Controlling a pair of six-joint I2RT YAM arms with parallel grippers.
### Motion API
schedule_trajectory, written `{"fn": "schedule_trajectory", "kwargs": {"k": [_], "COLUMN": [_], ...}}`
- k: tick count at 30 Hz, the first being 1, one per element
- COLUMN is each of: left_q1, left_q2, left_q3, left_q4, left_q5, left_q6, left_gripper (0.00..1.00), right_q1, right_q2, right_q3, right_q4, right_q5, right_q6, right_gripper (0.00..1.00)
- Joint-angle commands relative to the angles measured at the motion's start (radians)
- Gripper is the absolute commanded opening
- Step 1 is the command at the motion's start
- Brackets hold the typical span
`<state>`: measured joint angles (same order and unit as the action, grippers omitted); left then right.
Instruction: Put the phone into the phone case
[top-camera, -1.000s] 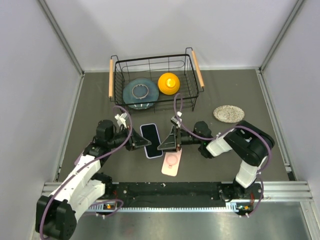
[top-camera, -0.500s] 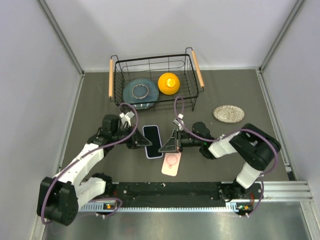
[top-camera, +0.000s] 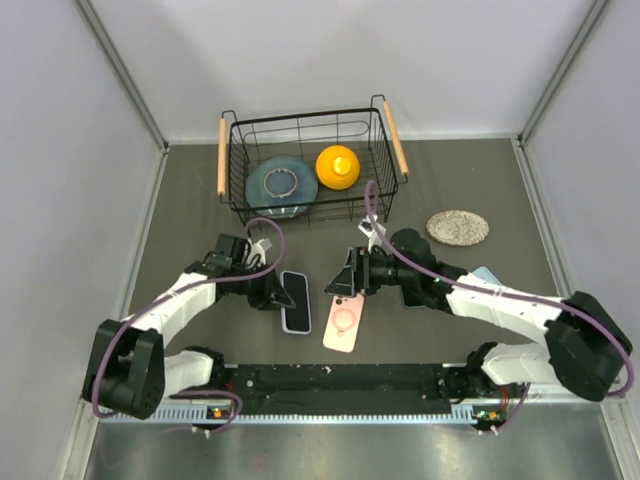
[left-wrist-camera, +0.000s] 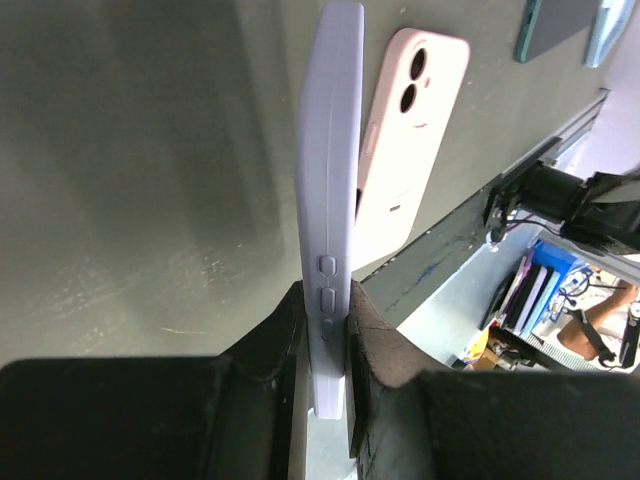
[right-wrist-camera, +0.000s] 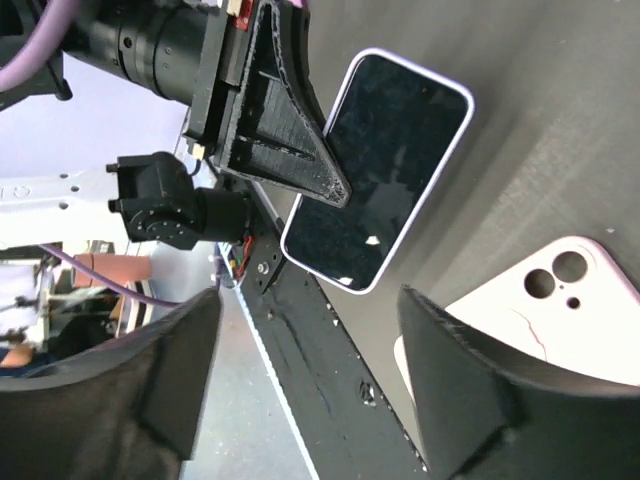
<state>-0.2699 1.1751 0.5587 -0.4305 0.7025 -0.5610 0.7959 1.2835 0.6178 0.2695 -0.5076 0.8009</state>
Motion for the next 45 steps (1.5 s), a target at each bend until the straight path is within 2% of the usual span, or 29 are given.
{"fn": "schedule_trajectory", "kwargs": {"k": [1,6,13,17,19,23,29,31,43,45], "left_q1": [0.001,0.003,0.001,0.000,0.000,0.000,0.001,0.001,0.001,0.001], "left_q2": [0.032,0.135,0.230,0.268,0.271,0.235,0.213,0.204,0.108,0.071], "left_q3": [0.073,0.084,0.102,0.133,0.144,0.132,0.118,0.115,0.138,0.144], "left_q4": [-0.021,-0.024,-0.019,-0.072,-0.121,-0.149,-0.142,-0.142,-0.194,-0.209], "left_q5": [0.003,-0.027,-0.050,-0.122,-0.208,-0.311,-0.333,-0.348,-0.477,-0.523], "left_q6": [0.056,0.061,0.076,0.084,0.079,0.053,-0.007,-0.019,-0.045,-0.051], "left_gripper": [0.00,0.00,0.00,0.00,0.00,0.08,0.19,0.29,0.39,0.46], "right_q1": [-0.001,-0.001,-0.001,-0.001,-0.001,-0.001,-0.001,-0.001,-0.001,-0.001], "right_q2": [-0.136,-0.282,-0.397,-0.463,-0.478,-0.506,-0.520,-0.521,-0.501,-0.490], "right_q3": [0.037,-0.010,-0.029,-0.052,-0.062,-0.073,-0.076,-0.072,-0.030,-0.020], "right_q4": [-0.186,-0.246,-0.315,-0.332,-0.334,-0.357,-0.415,-0.423,-0.450,-0.473], "right_q5": [0.127,0.199,0.228,0.257,0.265,0.282,0.319,0.319,0.348,0.376], "right_q6": [-0.109,-0.126,-0.146,-0.143,-0.141,-0.146,-0.155,-0.155,-0.163,-0.151], "right_gripper": [0.78,0.98,0.99,0.99,0.99,0.99,0.99,0.99,0.99,0.99]}}
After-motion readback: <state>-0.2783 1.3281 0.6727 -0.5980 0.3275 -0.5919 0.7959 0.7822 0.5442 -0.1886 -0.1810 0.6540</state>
